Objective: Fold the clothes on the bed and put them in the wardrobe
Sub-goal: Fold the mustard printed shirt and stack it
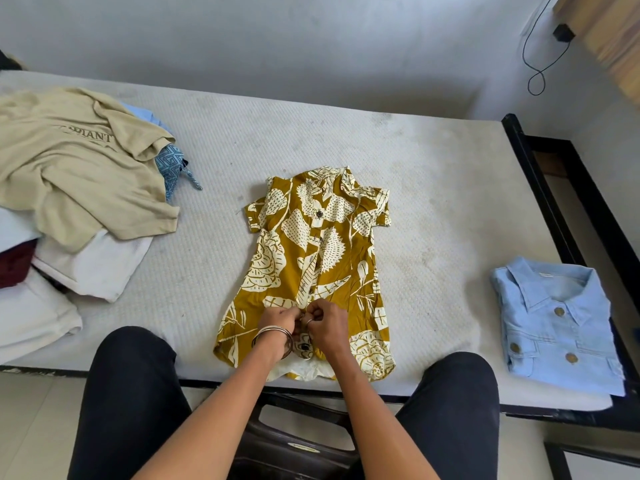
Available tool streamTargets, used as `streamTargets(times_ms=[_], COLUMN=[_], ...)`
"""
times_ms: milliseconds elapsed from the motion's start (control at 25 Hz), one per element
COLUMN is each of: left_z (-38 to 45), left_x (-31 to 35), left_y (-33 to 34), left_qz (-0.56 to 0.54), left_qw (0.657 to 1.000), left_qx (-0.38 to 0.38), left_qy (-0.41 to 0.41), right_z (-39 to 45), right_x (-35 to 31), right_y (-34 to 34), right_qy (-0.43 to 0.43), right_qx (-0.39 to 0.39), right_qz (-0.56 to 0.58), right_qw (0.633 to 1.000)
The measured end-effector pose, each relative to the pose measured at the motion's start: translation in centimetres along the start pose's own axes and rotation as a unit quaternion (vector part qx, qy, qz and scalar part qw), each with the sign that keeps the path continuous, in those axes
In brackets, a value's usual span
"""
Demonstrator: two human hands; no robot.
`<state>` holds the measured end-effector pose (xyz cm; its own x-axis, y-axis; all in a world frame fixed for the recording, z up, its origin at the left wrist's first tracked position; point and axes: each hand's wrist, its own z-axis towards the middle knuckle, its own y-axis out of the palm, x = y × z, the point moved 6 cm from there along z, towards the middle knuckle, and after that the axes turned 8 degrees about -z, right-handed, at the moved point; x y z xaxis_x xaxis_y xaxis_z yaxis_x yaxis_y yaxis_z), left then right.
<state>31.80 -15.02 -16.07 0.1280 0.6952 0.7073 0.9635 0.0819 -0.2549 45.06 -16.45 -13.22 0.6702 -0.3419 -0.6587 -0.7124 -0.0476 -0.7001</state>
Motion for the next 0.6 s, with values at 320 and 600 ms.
streamTargets(times_ms=[320, 600], left_z=[0.5, 0.6], left_x=[-1.2, 3.9], left_y=[-1.7, 3.9], left_qz=[0.214, 0.376], left_qw=[0.975, 0.874], left_qx=[-0.049, -0.077], left_qy=[-0.036, 0.299], right_z=[-0.5, 1.0], right_x=[3.3, 2.6], right_y=[2.8, -0.2], right_qy=[0.106, 0.046], right_qx=[-0.182, 0.077], right_qz=[0.05, -0.018], right_qw=[0.976, 0.996])
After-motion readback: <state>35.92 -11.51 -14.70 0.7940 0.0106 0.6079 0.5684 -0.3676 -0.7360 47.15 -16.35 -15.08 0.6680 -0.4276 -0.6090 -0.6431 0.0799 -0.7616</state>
